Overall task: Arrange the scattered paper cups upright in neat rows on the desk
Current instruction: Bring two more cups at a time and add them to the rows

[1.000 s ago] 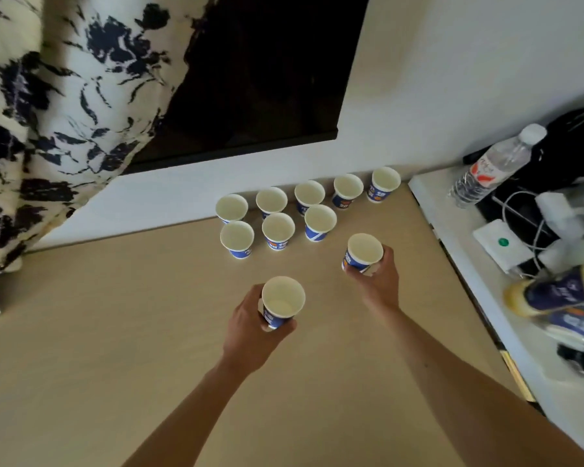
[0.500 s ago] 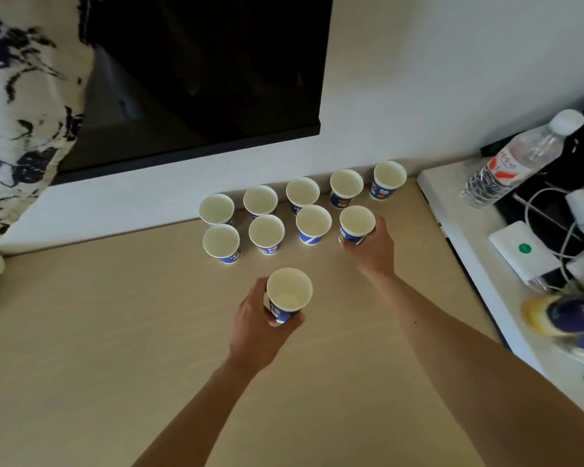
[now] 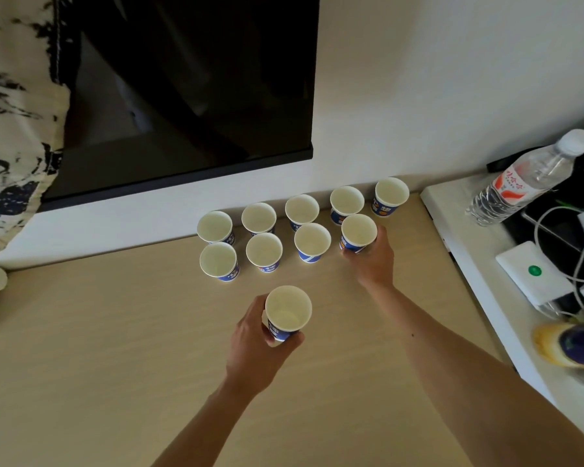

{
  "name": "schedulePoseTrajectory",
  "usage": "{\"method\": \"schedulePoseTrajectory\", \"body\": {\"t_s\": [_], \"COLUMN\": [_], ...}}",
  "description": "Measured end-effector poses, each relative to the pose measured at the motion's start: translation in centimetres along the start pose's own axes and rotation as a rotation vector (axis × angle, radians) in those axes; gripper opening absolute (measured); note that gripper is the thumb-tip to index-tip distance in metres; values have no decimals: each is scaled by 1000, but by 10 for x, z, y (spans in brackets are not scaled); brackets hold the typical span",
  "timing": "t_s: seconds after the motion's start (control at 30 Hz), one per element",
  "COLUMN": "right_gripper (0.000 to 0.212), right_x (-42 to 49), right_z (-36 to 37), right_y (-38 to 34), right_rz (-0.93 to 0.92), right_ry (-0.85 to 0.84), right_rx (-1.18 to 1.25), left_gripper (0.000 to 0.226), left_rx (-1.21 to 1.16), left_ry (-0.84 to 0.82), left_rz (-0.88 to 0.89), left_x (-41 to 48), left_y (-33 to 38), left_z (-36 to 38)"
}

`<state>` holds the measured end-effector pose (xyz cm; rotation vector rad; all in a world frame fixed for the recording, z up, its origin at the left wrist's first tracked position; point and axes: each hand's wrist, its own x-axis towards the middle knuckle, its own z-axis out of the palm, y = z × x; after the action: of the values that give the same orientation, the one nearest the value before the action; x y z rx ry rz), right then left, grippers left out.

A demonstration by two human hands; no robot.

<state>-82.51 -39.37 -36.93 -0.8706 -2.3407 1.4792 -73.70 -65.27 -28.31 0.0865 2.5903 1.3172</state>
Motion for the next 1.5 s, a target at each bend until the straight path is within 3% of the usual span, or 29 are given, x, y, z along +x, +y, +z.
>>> {"method": "schedulePoseTrajectory", "body": {"t_s": [0.3, 0.43, 0.53, 0.63, 0.73, 1.03, 1.13, 1.27, 1.5], "right_gripper": [81, 59, 50, 65, 74, 66, 63, 64, 65], "right_x": [-23, -66, -86, -97, -99, -95, -78, -40, 15], "right_z": [-13, -28, -48, -69, -80, -100, -102, -97, -79], "right_y": [14, 18, 10, -3, -11, -3, 8, 21, 31], "right_rz": [68, 119, 134, 5, -96, -174, -91, 16, -1], "right_ry": [24, 80, -189, -566, -716, -447, -238, -33, 32], "right_rx": [118, 229, 349, 270, 122, 176, 186, 197, 20], "left_gripper": [58, 60, 59, 63, 64, 79, 85, 71, 60], "left_rx": [-18, -69, -92, -85, -89, -38, 8, 16, 25], "left_ry": [-6, -28, -59, -97, -167, -389, -369, -306, -267], "left_rz": [-35, -64, -47, -32, -25, 65, 22, -28, -76], "left_x": [3, 8, 18, 28, 32, 31, 24, 12, 1], "left_y": [8, 20, 35, 51, 63, 79, 72, 54, 22], "left_z": [9, 21, 29, 36, 43, 65, 64, 58, 40]}}
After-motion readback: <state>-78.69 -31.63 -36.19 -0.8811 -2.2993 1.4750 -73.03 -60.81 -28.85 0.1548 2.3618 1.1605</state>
